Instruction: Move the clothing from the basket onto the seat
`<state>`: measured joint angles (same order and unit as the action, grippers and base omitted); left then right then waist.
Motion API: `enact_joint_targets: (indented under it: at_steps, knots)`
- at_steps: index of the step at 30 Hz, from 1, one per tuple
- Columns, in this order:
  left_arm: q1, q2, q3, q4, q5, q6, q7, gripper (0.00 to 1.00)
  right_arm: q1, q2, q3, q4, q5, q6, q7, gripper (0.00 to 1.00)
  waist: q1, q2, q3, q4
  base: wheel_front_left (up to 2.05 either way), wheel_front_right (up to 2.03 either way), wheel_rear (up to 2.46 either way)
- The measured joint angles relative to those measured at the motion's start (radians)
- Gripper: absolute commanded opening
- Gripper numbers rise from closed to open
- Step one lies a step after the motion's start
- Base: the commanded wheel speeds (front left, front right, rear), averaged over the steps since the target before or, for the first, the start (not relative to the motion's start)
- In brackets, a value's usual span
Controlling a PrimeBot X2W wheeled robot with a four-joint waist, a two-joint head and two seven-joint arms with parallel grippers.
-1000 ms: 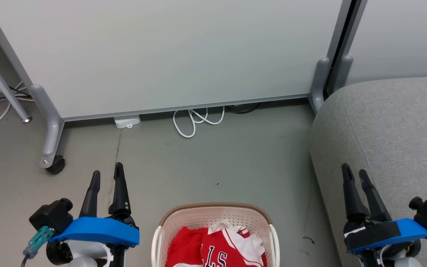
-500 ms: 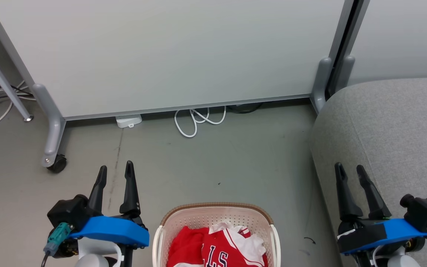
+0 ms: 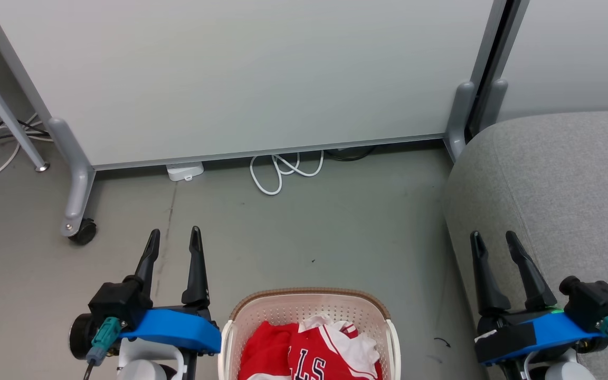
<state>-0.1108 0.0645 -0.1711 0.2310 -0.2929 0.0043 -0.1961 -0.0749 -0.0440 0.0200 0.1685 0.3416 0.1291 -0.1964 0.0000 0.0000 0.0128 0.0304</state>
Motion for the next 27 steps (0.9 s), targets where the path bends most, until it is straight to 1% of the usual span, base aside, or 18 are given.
enact_joint_targets:
  at_steps: [27]
  knots:
    - [-0.010, 0.001, -0.037, -0.006, 0.210, 0.013, -0.053, 1.00, -0.003, -0.002, 0.015, -0.013, -0.216, 0.000, -0.052, 1.00, 0.0000, 0.0000, 0.002, 0.008, 0.00, 0.00, 0.00]
